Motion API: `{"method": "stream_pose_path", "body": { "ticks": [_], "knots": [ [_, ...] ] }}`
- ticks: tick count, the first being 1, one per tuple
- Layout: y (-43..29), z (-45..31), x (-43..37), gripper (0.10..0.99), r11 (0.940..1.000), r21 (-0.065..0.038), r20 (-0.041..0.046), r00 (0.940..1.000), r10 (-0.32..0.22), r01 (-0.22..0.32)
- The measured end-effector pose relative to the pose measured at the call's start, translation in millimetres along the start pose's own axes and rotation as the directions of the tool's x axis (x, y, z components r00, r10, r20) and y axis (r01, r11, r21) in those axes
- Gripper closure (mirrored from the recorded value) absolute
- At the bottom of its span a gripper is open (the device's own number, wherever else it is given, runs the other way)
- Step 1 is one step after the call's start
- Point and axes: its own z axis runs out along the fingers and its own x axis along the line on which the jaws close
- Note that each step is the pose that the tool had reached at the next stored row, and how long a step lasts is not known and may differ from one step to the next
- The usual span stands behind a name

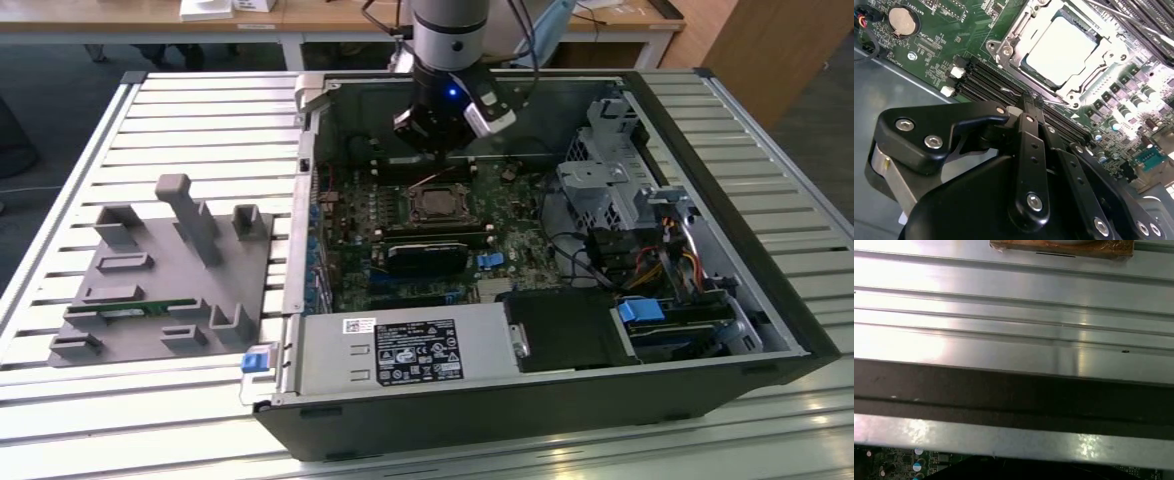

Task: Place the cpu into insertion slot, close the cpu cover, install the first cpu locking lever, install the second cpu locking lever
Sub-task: 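Install the first cpu locking lever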

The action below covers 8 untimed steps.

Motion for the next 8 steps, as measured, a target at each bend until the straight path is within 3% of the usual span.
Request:
{"method": "stream_pose_path", "body": {
  "ticks": [8],
  "knots": [
    [1.2, 5.8, -7.3, 0.980, 1.0000, 0.000, 0.0001, 1.0000, 0.001, -0.001]
  ]
}}
